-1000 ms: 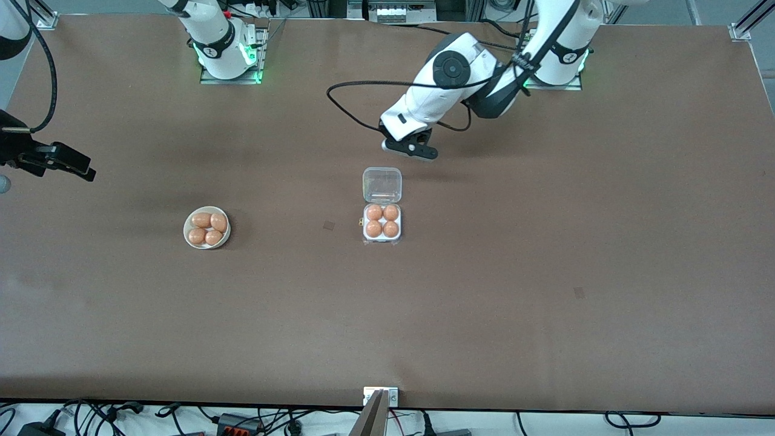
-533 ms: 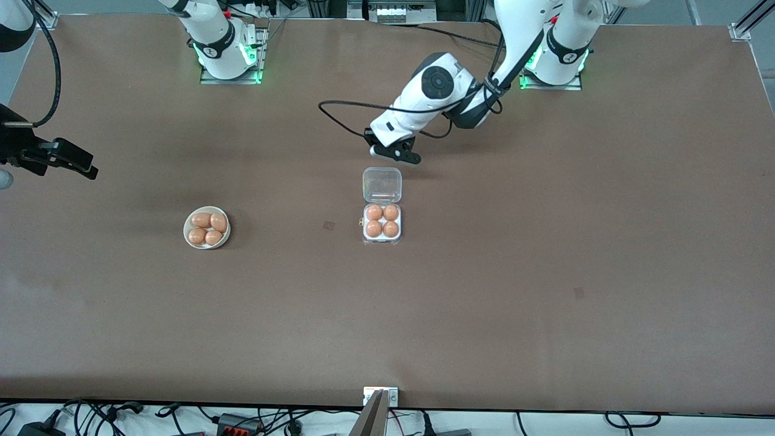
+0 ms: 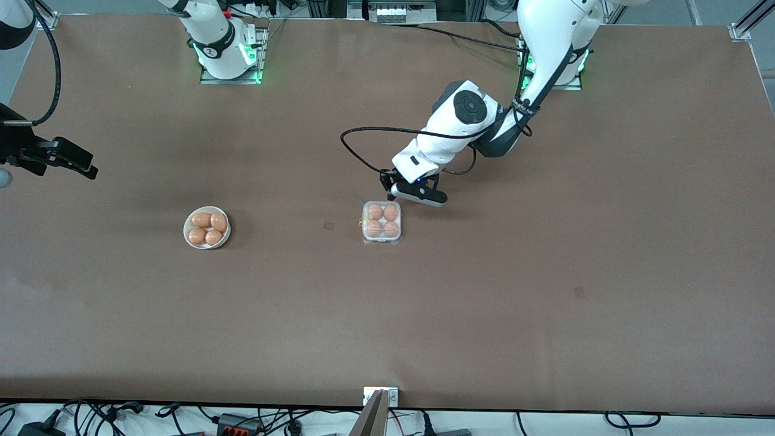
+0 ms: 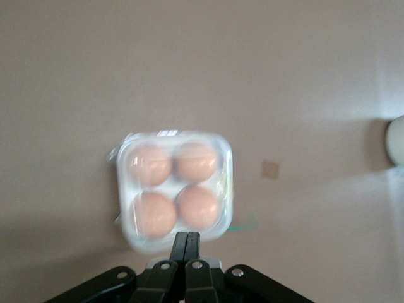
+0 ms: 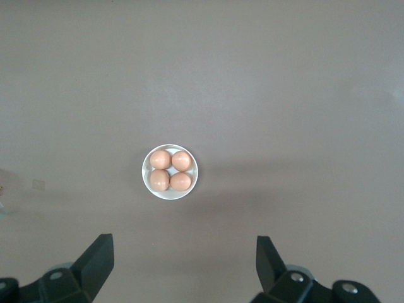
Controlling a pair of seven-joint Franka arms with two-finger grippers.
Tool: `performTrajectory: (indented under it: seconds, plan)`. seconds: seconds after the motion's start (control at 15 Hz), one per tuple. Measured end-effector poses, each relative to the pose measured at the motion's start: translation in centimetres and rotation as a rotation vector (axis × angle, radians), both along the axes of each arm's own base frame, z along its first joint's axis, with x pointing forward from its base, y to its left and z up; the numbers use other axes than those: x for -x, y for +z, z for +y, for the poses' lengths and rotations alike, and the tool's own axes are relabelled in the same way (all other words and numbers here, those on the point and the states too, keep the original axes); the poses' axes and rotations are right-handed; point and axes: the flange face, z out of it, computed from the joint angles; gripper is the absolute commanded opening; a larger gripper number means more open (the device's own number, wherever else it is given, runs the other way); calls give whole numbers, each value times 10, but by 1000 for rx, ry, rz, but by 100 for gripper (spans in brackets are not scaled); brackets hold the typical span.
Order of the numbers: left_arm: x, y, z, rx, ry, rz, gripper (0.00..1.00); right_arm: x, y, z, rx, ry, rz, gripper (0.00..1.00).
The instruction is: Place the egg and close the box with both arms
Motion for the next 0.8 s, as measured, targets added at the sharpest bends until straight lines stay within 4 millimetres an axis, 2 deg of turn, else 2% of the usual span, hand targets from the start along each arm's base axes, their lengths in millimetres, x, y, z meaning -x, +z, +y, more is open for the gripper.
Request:
performTrajectory:
  seconds: [0.27,0.4,0.6,0.8]
  plan:
    - [-5,0,1,-29,-13,54,3,0,0,-7,-2,-11,0,100]
    - [-16,14,13,-78,-27,131,3,0,0,-2,-2,-1,0,100]
    - [-40,59,48,-194,-70,224,6,0,0,5,14,16,0,100]
    - [-68,114,97,-364,-135,280,15,0,0,4,18,15,0,100]
